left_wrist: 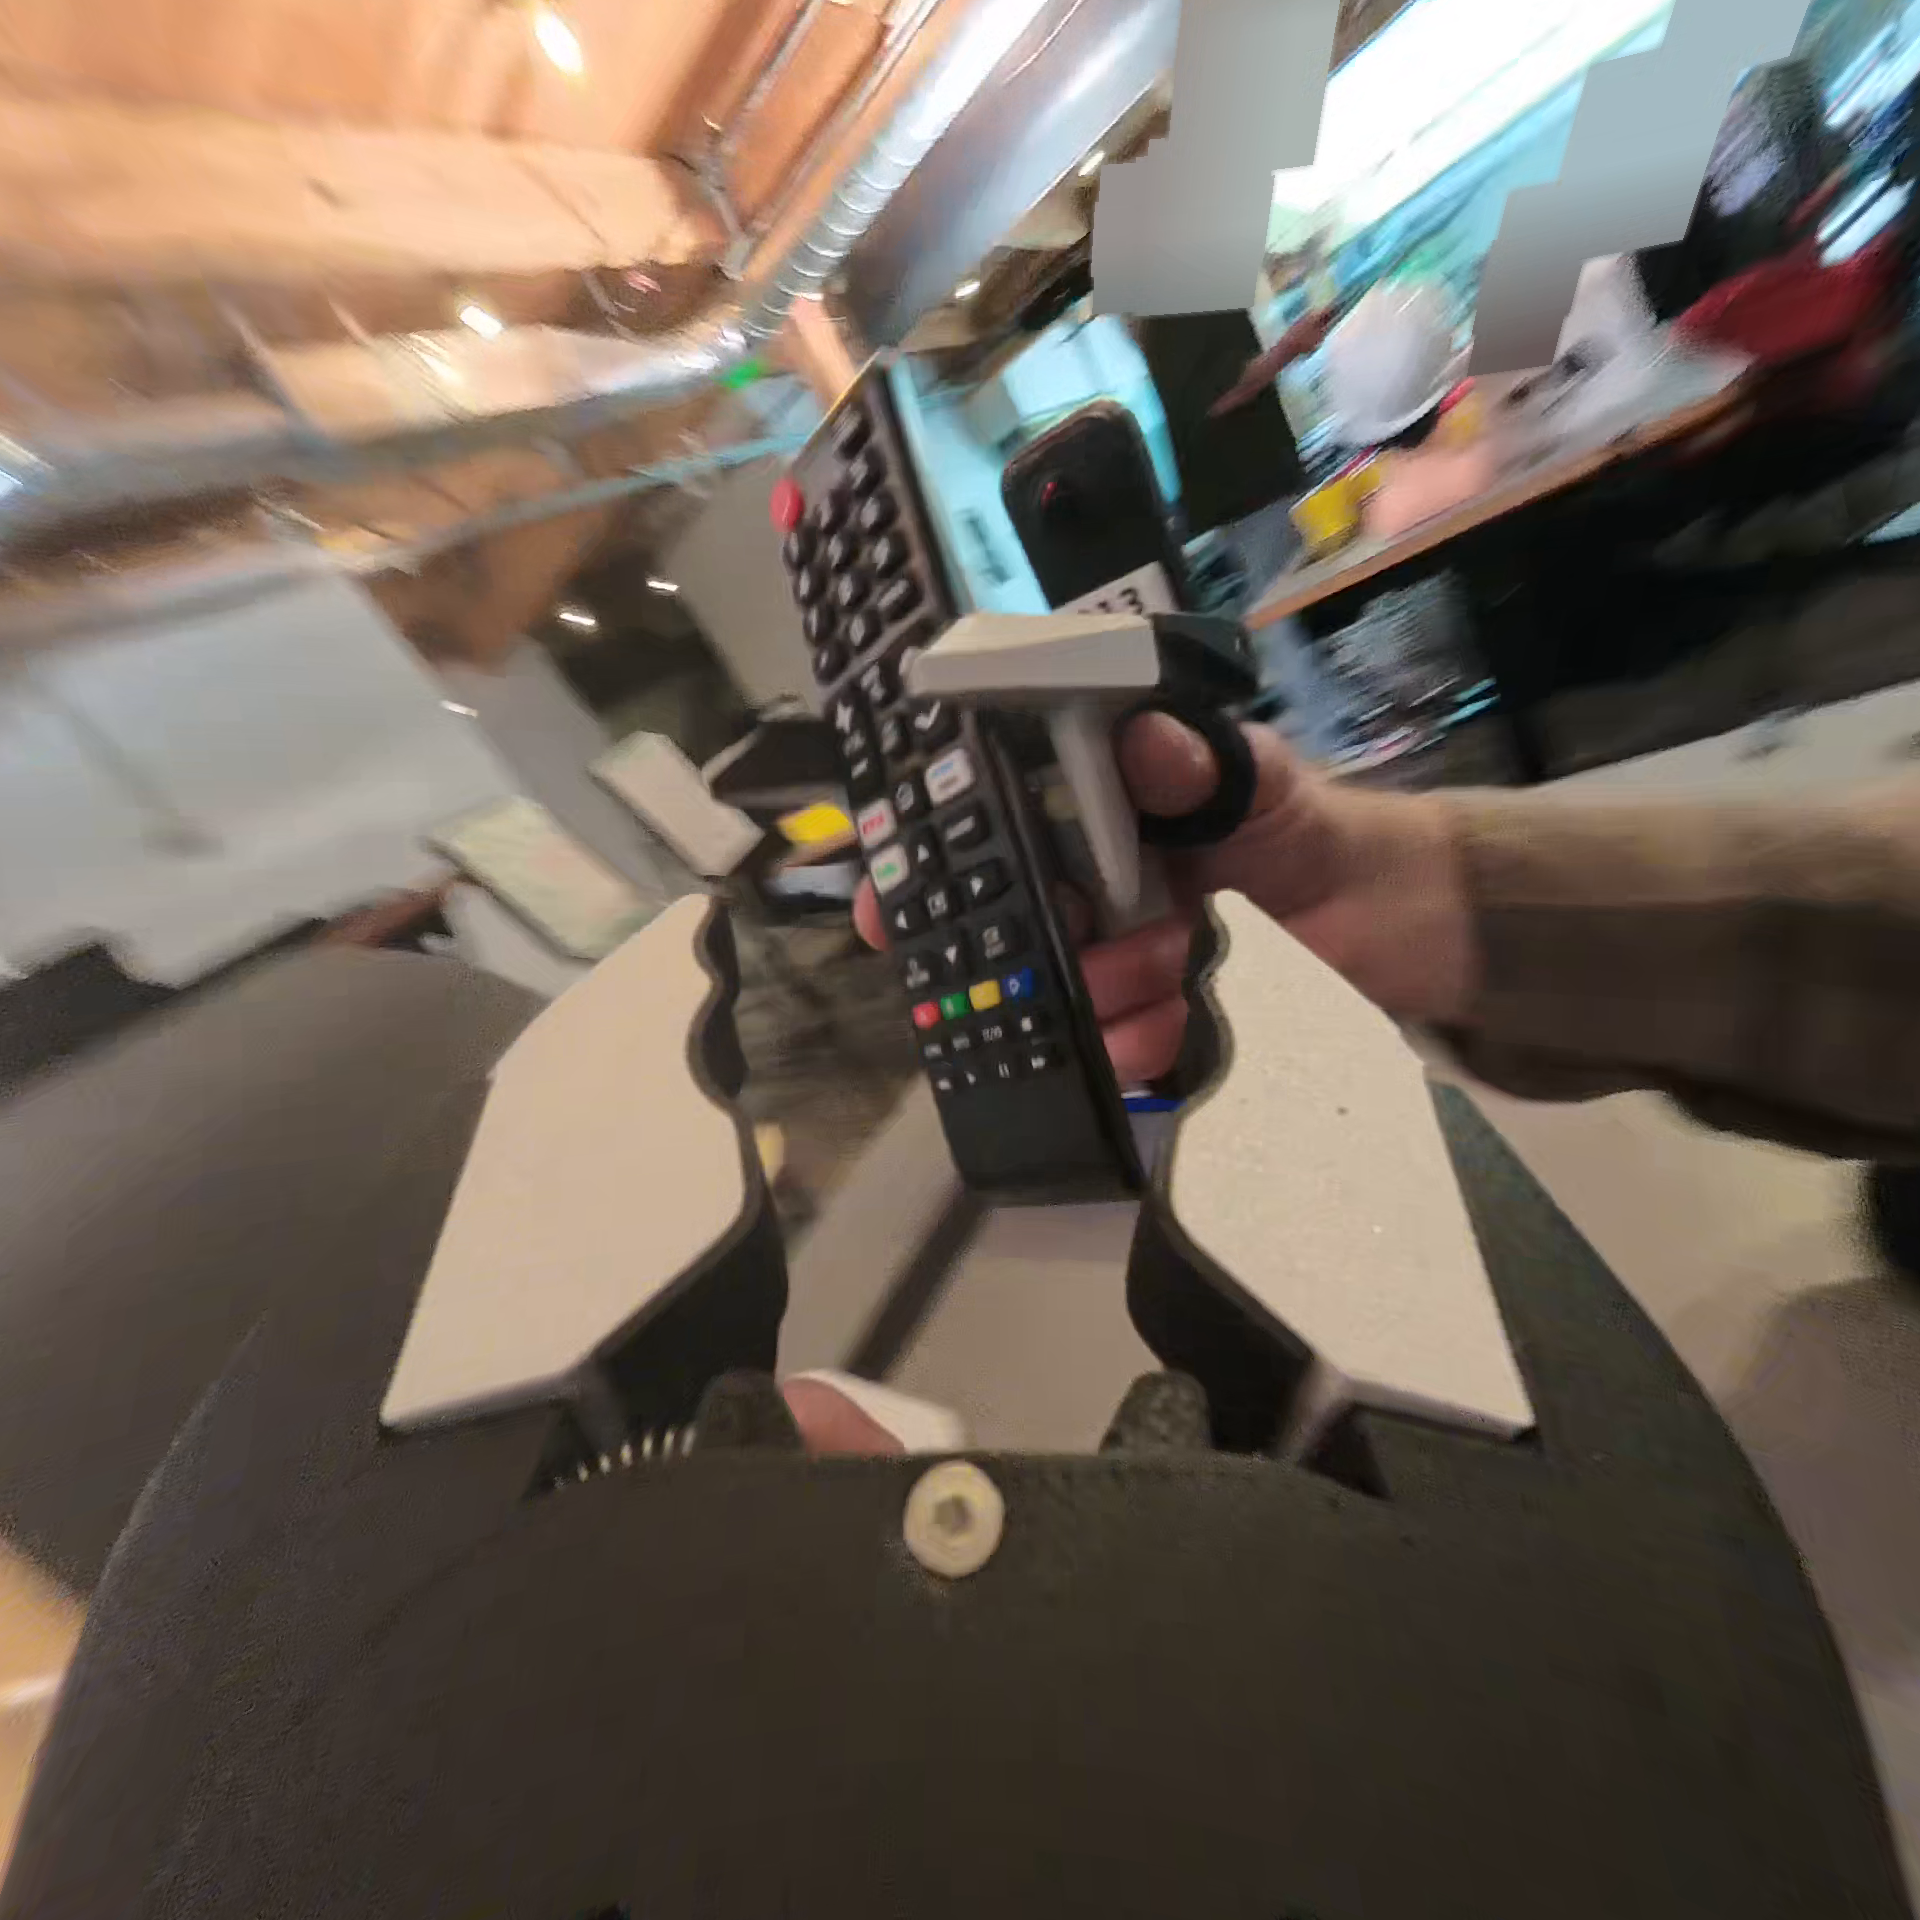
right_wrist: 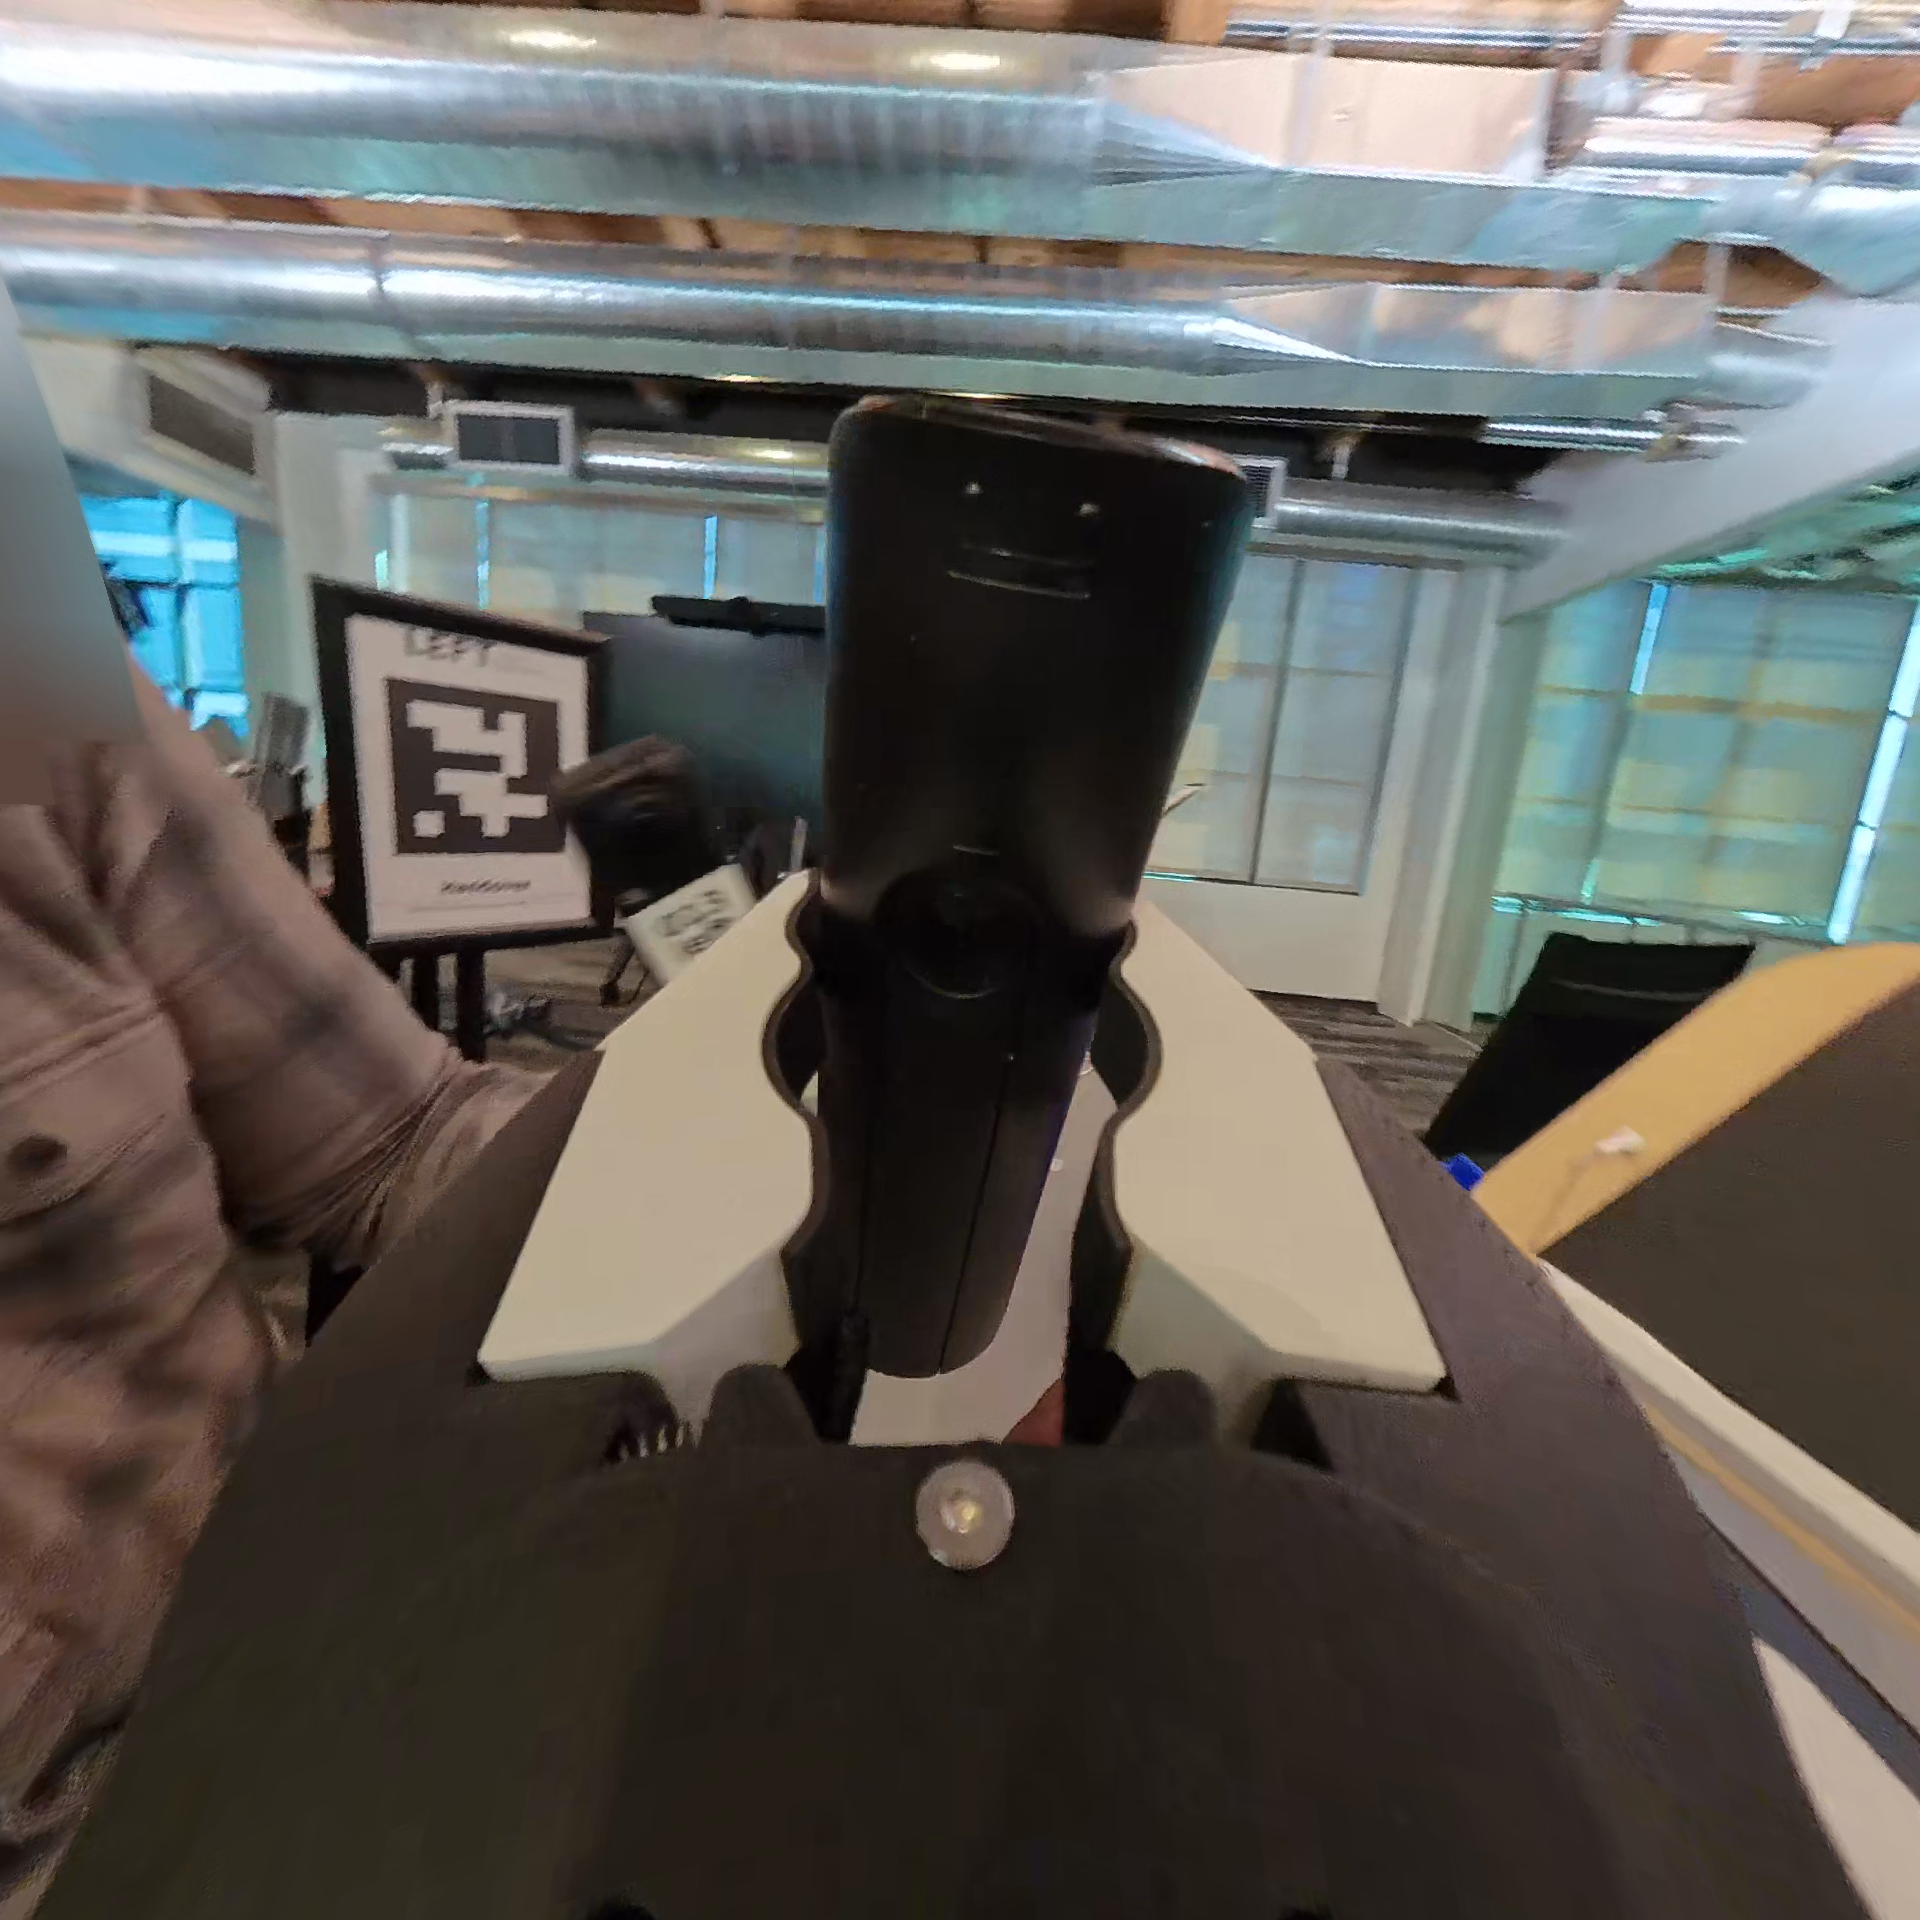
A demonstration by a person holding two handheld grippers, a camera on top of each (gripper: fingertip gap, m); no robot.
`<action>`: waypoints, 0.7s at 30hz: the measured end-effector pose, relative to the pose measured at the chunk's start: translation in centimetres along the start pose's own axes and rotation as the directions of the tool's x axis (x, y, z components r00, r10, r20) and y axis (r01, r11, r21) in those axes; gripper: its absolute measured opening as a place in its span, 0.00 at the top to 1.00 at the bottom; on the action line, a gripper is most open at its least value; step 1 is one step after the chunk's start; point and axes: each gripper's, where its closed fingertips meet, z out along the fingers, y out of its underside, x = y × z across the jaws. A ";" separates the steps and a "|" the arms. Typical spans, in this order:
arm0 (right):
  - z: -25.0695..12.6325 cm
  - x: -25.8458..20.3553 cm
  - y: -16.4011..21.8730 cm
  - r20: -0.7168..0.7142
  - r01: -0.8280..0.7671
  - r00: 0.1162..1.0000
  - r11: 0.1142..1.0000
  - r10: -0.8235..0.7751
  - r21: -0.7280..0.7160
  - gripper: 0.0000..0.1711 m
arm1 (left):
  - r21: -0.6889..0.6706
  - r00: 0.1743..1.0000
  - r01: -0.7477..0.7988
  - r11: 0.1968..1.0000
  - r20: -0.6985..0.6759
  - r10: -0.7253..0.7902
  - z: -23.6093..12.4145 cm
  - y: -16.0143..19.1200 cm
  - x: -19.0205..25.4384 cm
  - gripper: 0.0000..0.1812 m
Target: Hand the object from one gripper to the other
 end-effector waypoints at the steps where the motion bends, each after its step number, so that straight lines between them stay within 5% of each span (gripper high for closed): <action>1: -0.1 0.9 0.1 -0.042 -0.022 0.999 1.000 0.022 0.010 0.73 | -0.036 0.992 -0.113 0.993 0.061 0.115 0.3 0.0 -0.2 0.55; 4: -0.4 3.4 0.3 -0.160 -0.102 0.981 0.994 0.106 0.037 0.71 | -0.213 0.901 -0.352 0.911 0.187 0.392 1.4 1.1 -0.7 0.52; 8: -0.8 5.6 0.8 -0.312 -0.108 0.943 0.994 0.112 0.030 0.72 | -0.422 0.820 -0.422 0.802 0.201 0.536 2.2 4.3 -1.5 0.59; 12: -0.4 5.9 1.7 -0.370 -0.061 0.928 0.996 0.035 -0.060 0.72 | -0.508 0.820 -0.337 0.793 0.256 0.512 2.3 5.8 -3.4 0.63; 16: -0.1 5.5 1.1 -0.360 -0.042 0.933 0.998 0.023 -0.044 0.72 | -0.484 0.896 -0.238 0.842 0.225 0.383 2.9 7.2 -2.9 0.80; 21: -0.2 5.3 0.8 -0.347 -0.036 0.938 0.999 0.021 -0.038 0.72 | -0.425 0.922 -0.122 0.897 0.286 0.261 2.8 7.0 -3.2 0.85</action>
